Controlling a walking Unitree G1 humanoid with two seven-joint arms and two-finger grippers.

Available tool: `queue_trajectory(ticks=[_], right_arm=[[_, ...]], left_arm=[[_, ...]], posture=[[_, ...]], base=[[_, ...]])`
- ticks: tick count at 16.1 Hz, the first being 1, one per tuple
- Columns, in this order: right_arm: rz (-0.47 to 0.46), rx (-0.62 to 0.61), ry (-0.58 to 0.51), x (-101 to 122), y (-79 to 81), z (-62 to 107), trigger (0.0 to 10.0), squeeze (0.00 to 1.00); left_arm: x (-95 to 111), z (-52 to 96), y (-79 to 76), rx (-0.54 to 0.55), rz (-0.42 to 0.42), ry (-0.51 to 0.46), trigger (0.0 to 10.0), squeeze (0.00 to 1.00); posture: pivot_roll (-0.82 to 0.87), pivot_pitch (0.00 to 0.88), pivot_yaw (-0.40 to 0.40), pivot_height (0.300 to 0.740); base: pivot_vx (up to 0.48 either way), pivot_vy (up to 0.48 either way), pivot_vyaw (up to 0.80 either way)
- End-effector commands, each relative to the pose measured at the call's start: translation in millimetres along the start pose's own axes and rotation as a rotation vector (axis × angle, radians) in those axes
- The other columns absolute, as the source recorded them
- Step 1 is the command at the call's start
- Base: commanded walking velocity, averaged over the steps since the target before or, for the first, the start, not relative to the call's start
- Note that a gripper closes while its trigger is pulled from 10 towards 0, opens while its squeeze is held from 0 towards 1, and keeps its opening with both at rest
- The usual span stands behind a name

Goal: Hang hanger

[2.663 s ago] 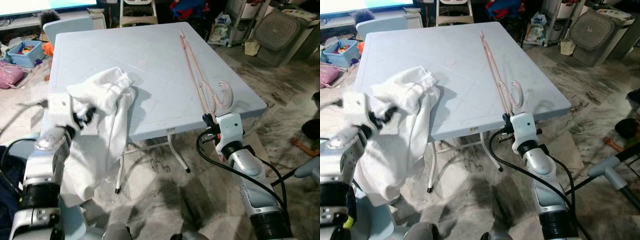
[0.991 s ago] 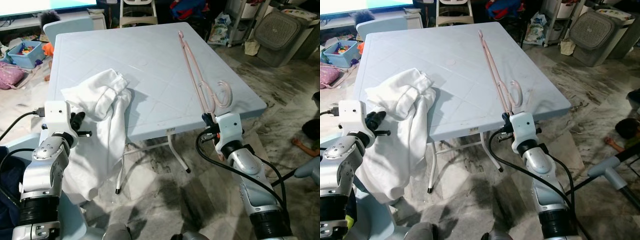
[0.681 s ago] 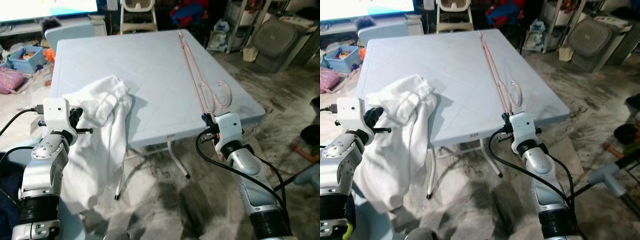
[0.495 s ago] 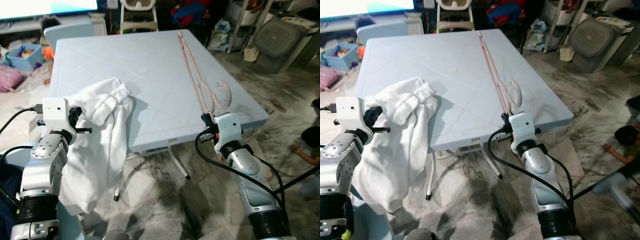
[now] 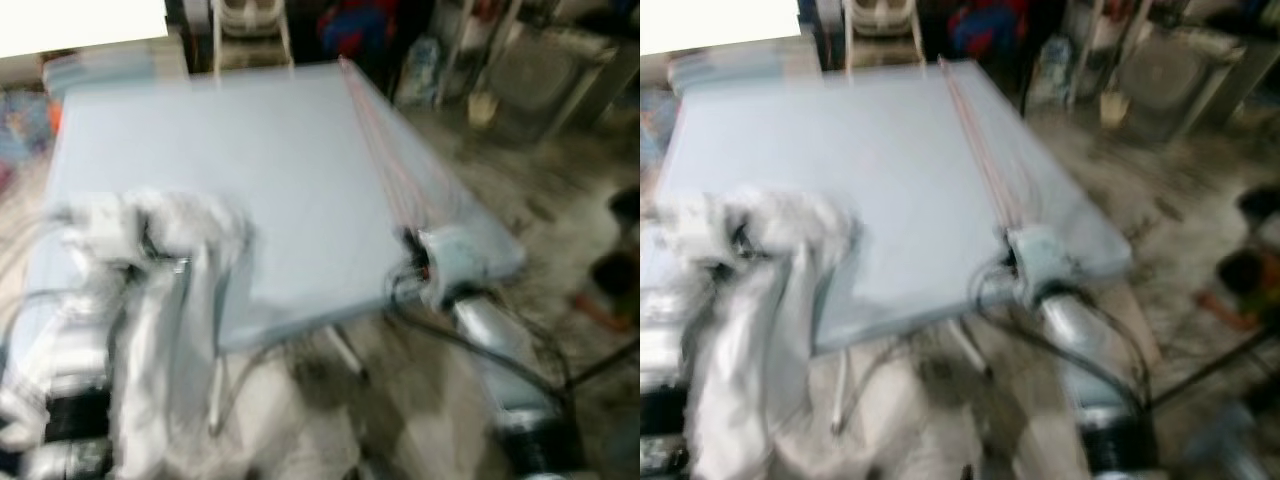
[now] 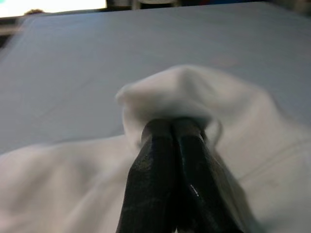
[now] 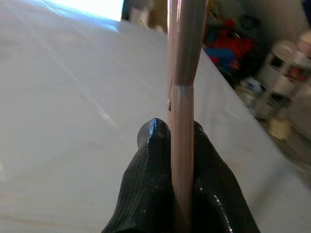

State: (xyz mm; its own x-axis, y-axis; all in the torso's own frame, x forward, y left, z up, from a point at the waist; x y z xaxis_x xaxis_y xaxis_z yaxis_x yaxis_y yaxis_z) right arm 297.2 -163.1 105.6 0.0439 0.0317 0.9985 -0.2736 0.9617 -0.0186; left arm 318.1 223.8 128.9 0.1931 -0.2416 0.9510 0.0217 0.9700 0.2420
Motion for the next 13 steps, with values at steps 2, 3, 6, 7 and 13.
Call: queue_trajectory(ticks=[2, 3, 6, 7, 13], right_arm=[[0.001, 0.024, -0.043, 10.7, 8.2, -5.9, 10.0, 0.0], [0.001, 0.025, -0.042, 10.4, 8.2, -5.9, 10.0, 0.0], [-0.001, 0.03, -0.04, 9.1, 9.0, -4.4, 10.0, 0.0], [-0.002, 0.032, -0.039, 9.0, 9.1, -4.4, 10.0, 0.0], [-0.008, 0.05, -0.038, 7.6, 12.1, -6.8, 10.0, 0.0]], left_arm=[[2.0, 1.1, 13.2, 0.037, -0.017, -0.003, 0.0, 0.0], [0.5, 0.3, 14.4, 0.058, -0.023, 0.018, 2.5, 0.0], [-1.5, -0.2, 20.8, 0.127, -0.031, 0.038, 10.0, 0.0], [-2.0, 0.2, 23.6, 0.156, -0.036, 0.042, 10.0, 0.0], [28.0, 11.7, 29.9, 0.245, -0.144, -0.094, 10.0, 0.0]], posture=[[-0.02, 0.0, -0.031, 0.74], [-0.02, 0.0, -0.031, 0.74], [-0.02, 0.0, -0.032, 0.74], [-0.02, 0.0, -0.032, 0.74], [0.03, 0.0, -0.034, 0.74]], base=[[0.444, 0.0, 0.0], [0.0, 0.0, 0.0], [0.0, 0.0, 0.0], [0.0, 0.0, 0.0], [0.0, 0.0, 0.0]])
Point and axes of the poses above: a point about 5 cm out from each wrist's last joint towards the gripper, its own z axis pointing back from the gripper into the wrist, its own x axis along the axis of the wrist's last joint, y = z × x, the point moved 1 cm from there along -z, pointing out of the wrist towards the gripper, and after that the axes turned 13 degrees about -z, right-handed, at the moved point
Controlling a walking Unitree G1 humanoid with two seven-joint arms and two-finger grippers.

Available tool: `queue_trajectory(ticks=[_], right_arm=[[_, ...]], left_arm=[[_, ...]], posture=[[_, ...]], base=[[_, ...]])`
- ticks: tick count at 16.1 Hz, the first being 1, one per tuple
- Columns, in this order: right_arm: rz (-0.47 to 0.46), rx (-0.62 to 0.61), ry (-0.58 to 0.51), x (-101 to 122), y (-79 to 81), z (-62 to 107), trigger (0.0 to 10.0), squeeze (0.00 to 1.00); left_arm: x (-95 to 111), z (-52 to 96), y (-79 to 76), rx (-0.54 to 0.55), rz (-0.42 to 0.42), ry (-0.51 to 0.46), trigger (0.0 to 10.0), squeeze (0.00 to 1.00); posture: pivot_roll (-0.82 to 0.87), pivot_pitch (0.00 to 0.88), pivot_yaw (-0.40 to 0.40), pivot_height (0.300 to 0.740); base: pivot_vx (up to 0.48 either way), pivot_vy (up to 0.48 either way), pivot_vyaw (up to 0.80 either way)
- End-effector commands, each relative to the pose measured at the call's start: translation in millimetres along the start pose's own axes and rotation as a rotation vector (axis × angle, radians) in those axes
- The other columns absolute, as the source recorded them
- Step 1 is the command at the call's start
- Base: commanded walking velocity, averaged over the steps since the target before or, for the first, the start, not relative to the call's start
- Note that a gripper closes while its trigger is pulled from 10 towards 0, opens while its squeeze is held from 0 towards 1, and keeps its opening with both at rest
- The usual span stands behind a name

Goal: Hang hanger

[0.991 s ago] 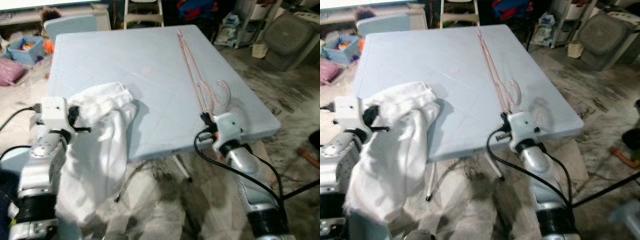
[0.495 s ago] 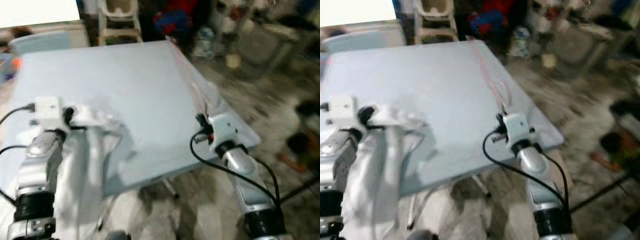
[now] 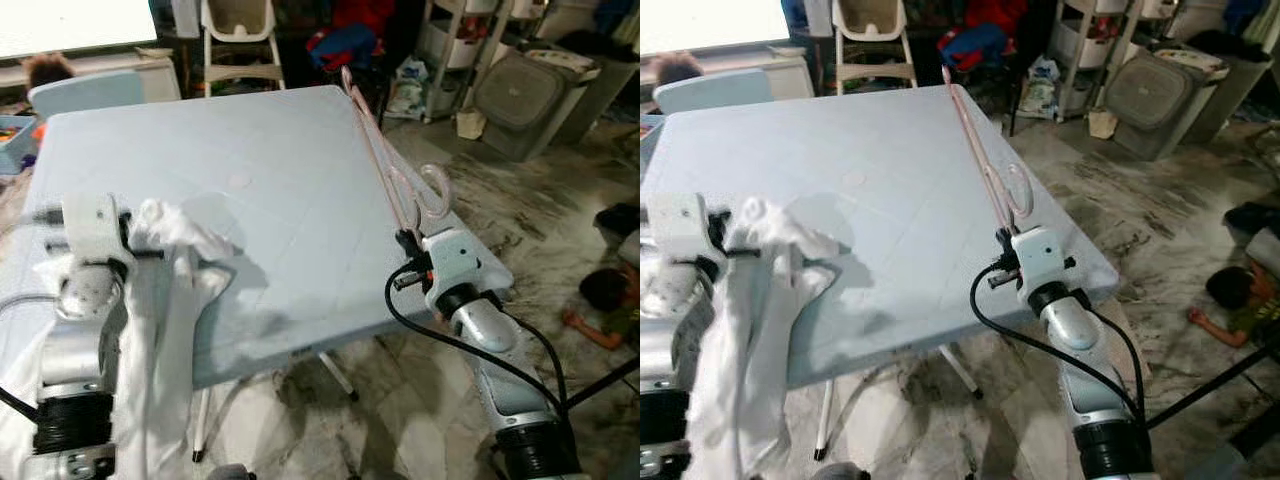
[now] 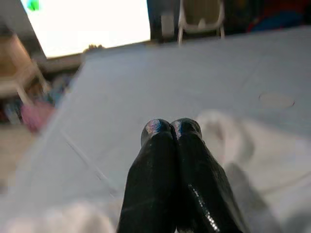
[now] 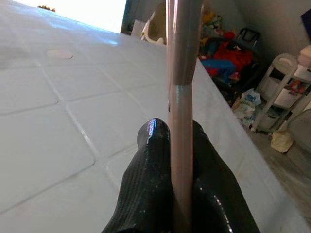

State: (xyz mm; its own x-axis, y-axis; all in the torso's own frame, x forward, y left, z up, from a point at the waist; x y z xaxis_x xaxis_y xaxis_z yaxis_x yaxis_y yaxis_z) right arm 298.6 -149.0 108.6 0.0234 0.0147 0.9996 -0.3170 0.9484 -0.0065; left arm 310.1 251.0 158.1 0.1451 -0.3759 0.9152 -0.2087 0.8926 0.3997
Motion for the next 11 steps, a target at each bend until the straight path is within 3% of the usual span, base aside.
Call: queue_trajectory(ticks=[1, 4, 5, 6, 8, 9, 11], right_arm=[[-0.003, 0.012, -0.016, 3.7, 2.1, -4.6, 10.0, 0.0], [-0.013, 0.021, -0.03, 5.0, 9.1, -11.2, 10.0, 0.0], [-0.015, 0.02, -0.031, 4.6, 8.8, -11.8, 10.0, 0.0], [-0.015, 0.019, -0.031, 4.0, 8.1, -12.2, 10.0, 0.0], [-0.016, 0.017, -0.03, 3.2, 7.1, -14.3, 10.0, 0.0], [-0.017, 0.021, -0.031, 2.8, 8.9, -16.5, 10.0, 0.0], [-0.02, 0.025, -0.03, 1.8, 12.8, -20.5, 10.0, 0.0]], left_arm=[[17.3, -0.8, 0.0, -0.006, -0.039, -0.076, 10.0, 0.0], [17.6, 1.8, 0.0, -0.03, -0.068, -0.075, 10.0, 0.0], [18.4, 4.5, -2.6, -0.077, -0.045, -0.054, 10.0, 0.14], [17.6, 7.0, -3.8, -0.118, -0.022, 0.0, 10.0, 1.0], [22.6, 11.9, -2.5, -0.147, 0.026, 0.032, 10.0, 1.0], [20.2, 23.5, -8.2, -0.223, 0.059, 0.069, 10.0, 1.0], [11.4, 24.8, -15.5, -0.263, 0.056, 0.093, 10.0, 1.0]], posture=[[0.04, 0.0, -0.033, 0.74], [0.05, 0.0, -0.027, 0.74], [0.06, 0.0, -0.027, 0.74], [0.07, 0.0, -0.028, 0.74], [0.09, 0.0, -0.029, 0.74], [0.09, 0.0, -0.029, 0.74], [0.11, 0.0, -0.027, 0.74]], base=[[0.0, 0.0, 0.0], [0.0, 0.0, 0.0], [0.0, 0.0, 0.0], [0.0, 0.0, 0.0], [0.0, 0.0, 0.0], [0.0, 0.0, 0.0], [0.0, 0.0, 0.0]])
Point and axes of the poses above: a point about 5 cm out from each wrist's last joint towards the gripper, its own z axis pointing back from the gripper into the wrist, its own x axis along the axis of the wrist's last joint, y = z × x, the point moved 1 cm from there along -z, pointing out of the wrist towards the gripper, and after that the axes turned 13 degrees about -z, right-handed, at the moved point
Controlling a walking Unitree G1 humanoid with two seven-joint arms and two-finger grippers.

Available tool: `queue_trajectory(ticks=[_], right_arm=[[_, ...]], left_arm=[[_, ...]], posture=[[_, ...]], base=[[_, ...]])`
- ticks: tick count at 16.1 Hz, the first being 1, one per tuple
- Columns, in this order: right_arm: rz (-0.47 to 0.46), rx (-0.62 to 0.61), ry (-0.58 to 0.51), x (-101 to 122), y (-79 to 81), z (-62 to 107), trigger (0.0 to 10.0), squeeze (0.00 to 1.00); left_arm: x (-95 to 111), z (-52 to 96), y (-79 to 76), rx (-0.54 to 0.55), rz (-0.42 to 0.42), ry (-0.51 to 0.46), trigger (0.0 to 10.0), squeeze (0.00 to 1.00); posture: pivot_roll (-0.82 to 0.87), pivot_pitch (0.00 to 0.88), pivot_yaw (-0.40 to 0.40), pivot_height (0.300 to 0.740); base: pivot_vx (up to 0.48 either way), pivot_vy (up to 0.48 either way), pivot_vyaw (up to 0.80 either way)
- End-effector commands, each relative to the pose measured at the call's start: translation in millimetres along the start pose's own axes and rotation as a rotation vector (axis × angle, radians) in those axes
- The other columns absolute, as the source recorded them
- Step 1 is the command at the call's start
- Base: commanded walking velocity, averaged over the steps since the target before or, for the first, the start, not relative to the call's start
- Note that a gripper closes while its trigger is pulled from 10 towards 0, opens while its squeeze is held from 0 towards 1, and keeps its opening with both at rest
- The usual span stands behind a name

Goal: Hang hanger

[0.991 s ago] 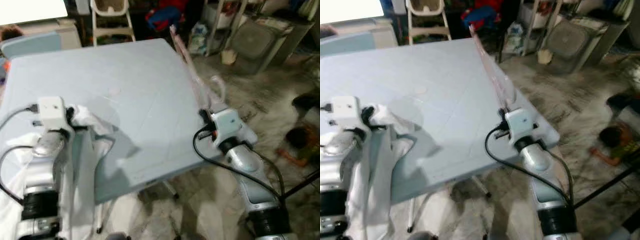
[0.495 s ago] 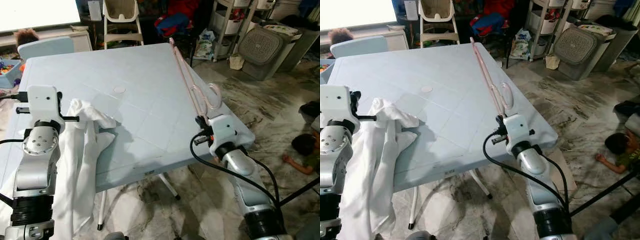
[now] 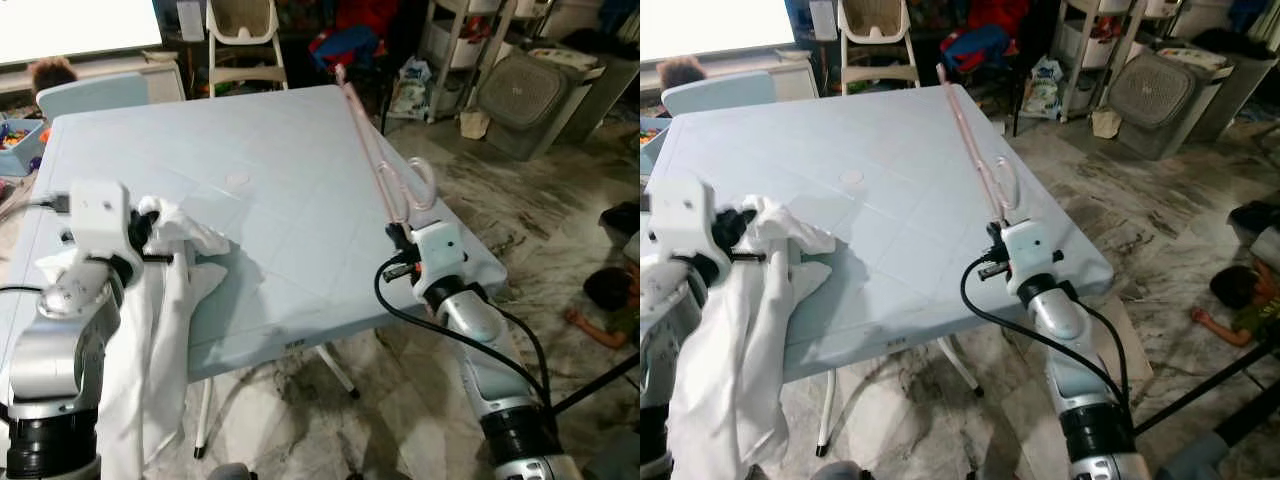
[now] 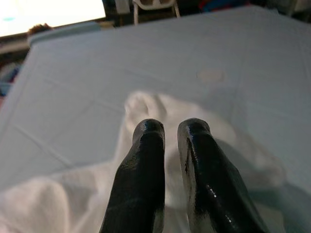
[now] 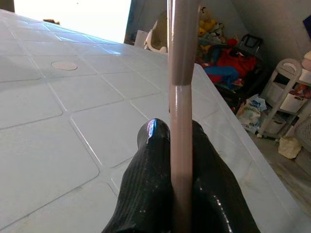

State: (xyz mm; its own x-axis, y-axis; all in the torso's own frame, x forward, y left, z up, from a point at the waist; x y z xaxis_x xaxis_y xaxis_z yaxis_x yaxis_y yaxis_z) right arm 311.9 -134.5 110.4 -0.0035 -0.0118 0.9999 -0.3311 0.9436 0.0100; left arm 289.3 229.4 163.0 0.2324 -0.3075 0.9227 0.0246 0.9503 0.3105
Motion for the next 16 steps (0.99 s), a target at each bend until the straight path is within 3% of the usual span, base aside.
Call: queue_trajectory(ticks=[1, 3, 7, 9, 12, 16], right_arm=[[-0.001, 0.017, 0.004, -1.4, 6.3, -6.0, 10.0, 0.0], [0.006, 0.026, -0.001, -0.9, 8.7, -7.7, 10.0, 0.0], [0.006, 0.026, -0.001, -0.9, 8.7, -7.7, 10.0, 0.0], [0.003, 0.008, 0.006, -5.8, 7.5, -5.3, 10.0, 0.0], [0.002, 0.004, 0.012, -8.7, 7.6, -5.2, 10.0, 0.0], [-0.002, 0.0, 0.019, -12.8, 8.5, -1.4, 10.0, 0.0]], left_arm=[[-9.0, 1.3, -6.1, -0.043, 0.016, 0.03, 10.0, 1.0], [-20.7, 11.8, -4.7, -0.03, -0.003, 0.05, 10.0, 1.0], [-20.7, 11.8, -4.7, -0.03, -0.003, 0.05, 10.0, 1.0], [-28.8, 22.0, 13.8, 0.129, -0.167, 0.028, 10.0, 1.0], [-26.7, 24.2, 24.1, 0.201, -0.236, 0.008, 10.0, 1.0], [-41.5, 33.2, 18.8, 0.175, -0.162, 0.032, 10.0, 1.0]], posture=[[0.11, 0.0, -0.023, 0.74], [0.11, 0.0, -0.019, 0.74], [0.11, 0.0, -0.019, 0.74], [0.11, 0.0, 0.003, 0.74], [0.11, 0.0, 0.003, 0.74], [0.12, 0.0, -0.001, 0.74]], base=[[0.0, 0.0, 0.0], [0.0, 0.0, 0.0], [0.0, 0.0, 0.0], [0.0, 0.0, 0.0], [0.0, 0.0, 0.0], [0.0, 0.0, 0.0]])
Point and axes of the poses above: a point about 5 cm out from each wrist's last joint towards the gripper, its own z axis pointing back from the gripper into the wrist, its own x axis along the axis of the wrist's last joint, y = z × x, the point moved 1 cm from there along -z, pointing out of the wrist towards the gripper, and after that the axes turned 13 degrees about -z, right-handed, at the moved point
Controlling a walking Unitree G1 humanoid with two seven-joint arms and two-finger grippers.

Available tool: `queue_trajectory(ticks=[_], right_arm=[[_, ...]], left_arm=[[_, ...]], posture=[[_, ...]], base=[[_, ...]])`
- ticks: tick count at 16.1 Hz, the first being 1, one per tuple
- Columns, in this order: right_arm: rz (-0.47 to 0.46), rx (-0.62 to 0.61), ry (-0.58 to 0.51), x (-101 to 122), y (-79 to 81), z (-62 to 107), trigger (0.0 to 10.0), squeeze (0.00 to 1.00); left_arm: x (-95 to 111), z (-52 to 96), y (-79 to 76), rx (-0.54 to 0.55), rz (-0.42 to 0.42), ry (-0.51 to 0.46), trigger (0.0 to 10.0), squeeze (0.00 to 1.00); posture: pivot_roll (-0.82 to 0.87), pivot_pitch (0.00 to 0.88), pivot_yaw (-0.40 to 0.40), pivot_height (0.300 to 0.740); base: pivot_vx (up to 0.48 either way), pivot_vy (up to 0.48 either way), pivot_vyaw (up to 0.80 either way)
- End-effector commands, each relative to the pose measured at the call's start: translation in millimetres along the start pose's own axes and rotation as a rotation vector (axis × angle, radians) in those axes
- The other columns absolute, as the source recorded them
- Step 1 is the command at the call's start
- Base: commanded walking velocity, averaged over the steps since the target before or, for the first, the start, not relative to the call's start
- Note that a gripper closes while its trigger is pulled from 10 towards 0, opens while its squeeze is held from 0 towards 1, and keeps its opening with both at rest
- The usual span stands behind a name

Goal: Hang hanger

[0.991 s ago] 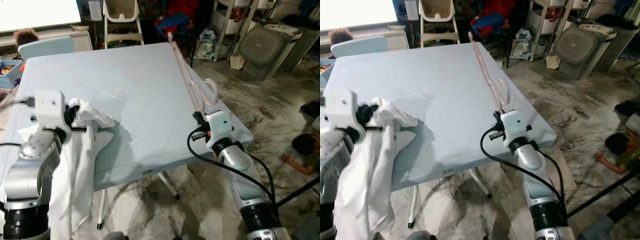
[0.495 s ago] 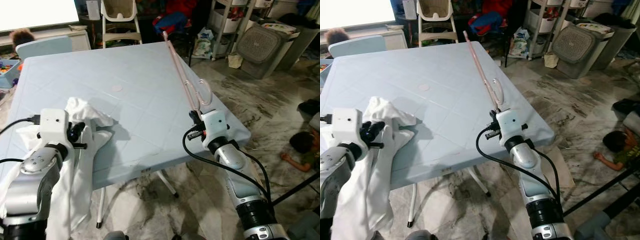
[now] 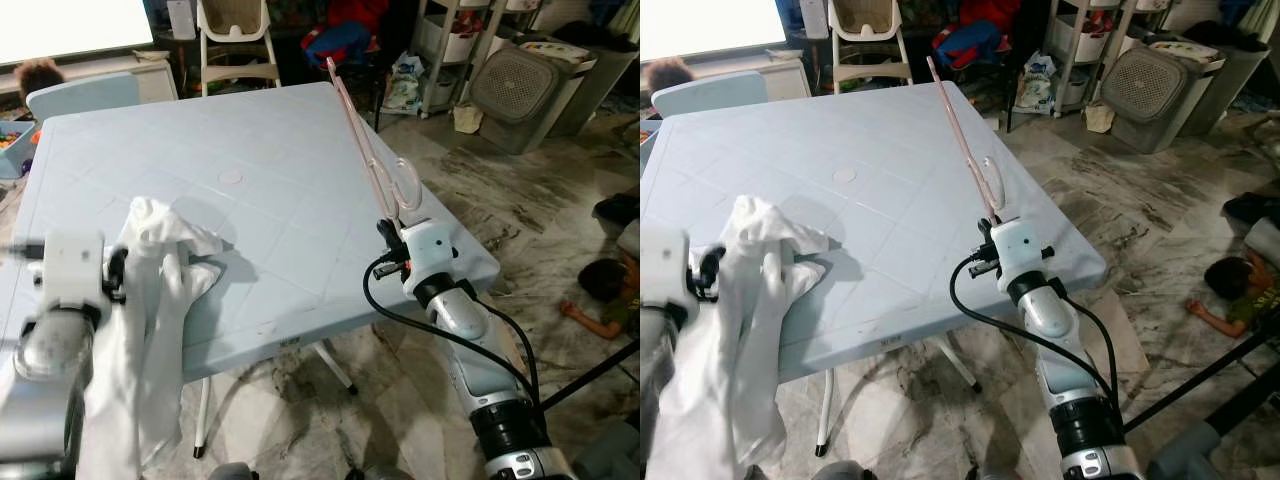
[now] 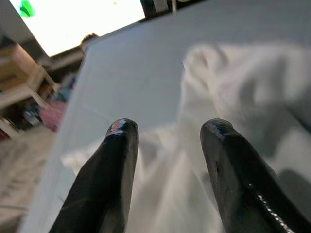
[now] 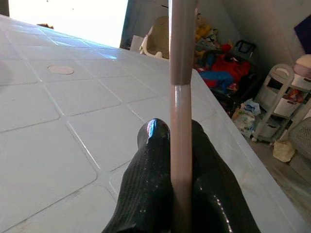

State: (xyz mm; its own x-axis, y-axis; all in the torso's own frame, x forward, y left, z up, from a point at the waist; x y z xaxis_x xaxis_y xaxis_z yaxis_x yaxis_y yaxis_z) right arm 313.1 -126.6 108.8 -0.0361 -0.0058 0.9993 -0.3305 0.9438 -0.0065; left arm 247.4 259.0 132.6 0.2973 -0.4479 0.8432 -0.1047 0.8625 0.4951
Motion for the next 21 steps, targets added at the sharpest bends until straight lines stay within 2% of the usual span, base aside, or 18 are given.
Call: queue_trajectory(ticks=[1, 4, 6, 9, 11, 12, 14, 15, 16, 17, 21], right_arm=[[-0.021, -0.001, 0.056, -13.4, 1.4, 5.5, 10.0, 0.0], [-0.013, 0.015, 0.063, -14.5, 2.8, 8.2, 10.0, 0.0], [-0.001, -0.004, 0.062, -13.2, -4.2, 8.3, 10.0, 0.0], [0.014, -0.01, 0.054, -11.1, -6.1, 8.1, 10.0, 0.0], [0.023, -0.011, 0.05, -9.4, -7.9, 9.1, 10.0, 0.0], [0.031, -0.013, 0.052, -8.8, -10.3, 11.1, 10.0, 0.0], [0.037, -0.014, 0.059, -9.6, -12.3, 14.1, 10.0, 0.0], [0.039, -0.008, 0.062, -9.3, -11.7, 15.0, 10.0, 0.0], [0.041, -0.004, 0.063, -8.9, -11.5, 15.3, 10.0, 0.0], [0.044, -0.001, 0.065, -8.6, -11.6, 15.5, 10.0, 0.0], [0.049, 0.0, 0.072, -7.2, -14.4, 16.8, 10.0, 0.0]], left_arm=[[-1.6, 5.5, -6.3, -0.048, 0.016, -0.024, 10.0, 1.0], [-11.3, 9.2, -10.5, -0.11, -0.019, -0.007, 10.0, 1.0], [-10.9, 10.8, -12.0, -0.108, 0.081, 0.019, 10.0, 1.0], [-16.8, 18.1, -22.6, -0.115, 0.155, 0.069, 10.0, 1.0], [-23.2, 19.9, -28.0, -0.127, 0.169, 0.102, 10.0, 1.0], [-33.0, 19.2, -35.8, -0.184, 0.171, 0.166, 10.0, 1.0], [-39.5, 12.4, -38.6, -0.232, 0.136, 0.206, 10.0, 1.0], [-48.3, 9.6, -42.1, -0.293, 0.123, 0.263, 8.4, 0.0], [-50.0, 6.9, -40.7, -0.289, 0.148, 0.252, 1.3, 0.0], [-54.2, 4.7, -39.1, -0.3, 0.13, 0.269, 0.0, 0.0], [-63.2, -12.7, -22.2, -0.252, 0.156, 0.282, 0.0, 0.0]], posture=[[0.12, 0.0, -0.006, 0.74], [0.1, 0.0, -0.007, 0.74], [0.09, 0.0, -0.002, 0.74], [0.08, 0.0, 0.001, 0.74], [0.06, 0.0, -0.001, 0.74], [0.05, 0.0, -0.007, 0.74], [0.04, 0.0, -0.019, 0.74], [0.04, 0.0, -0.024, 0.74], [0.04, 0.0, -0.028, 0.74], [0.03, 0.0, -0.03, 0.74], [0.02, 0.0, -0.046, 0.74]], base=[[0.0, 0.0, 0.0], [0.0, 0.0, 0.0], [0.0, 0.0, 0.0], [0.0, 0.0, 0.0], [0.0, 0.0, 0.0], [0.0, 0.0, 0.0], [0.0, 0.0, 0.0], [0.0, 0.0, 0.0], [0.0, 0.0, 0.0], [0.0, 0.0, 0.0], [0.0, 0.0, 0.0]])
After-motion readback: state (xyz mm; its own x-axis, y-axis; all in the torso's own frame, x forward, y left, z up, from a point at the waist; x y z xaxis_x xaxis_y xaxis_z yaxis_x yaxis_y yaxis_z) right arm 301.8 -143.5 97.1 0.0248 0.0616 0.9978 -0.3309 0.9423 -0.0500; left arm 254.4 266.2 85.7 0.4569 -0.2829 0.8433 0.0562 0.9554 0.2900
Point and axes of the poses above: a point about 5 cm out from each wrist's last joint towards the gripper, its own z axis pointing back from the gripper into the wrist, its own x axis along the axis of the wrist's last joint, y = z × x, the point moved 1 cm from there along -z, pointing out of the wrist towards the gripper, and after that the axes turned 13 degrees about -z, right-handed, at the moved point
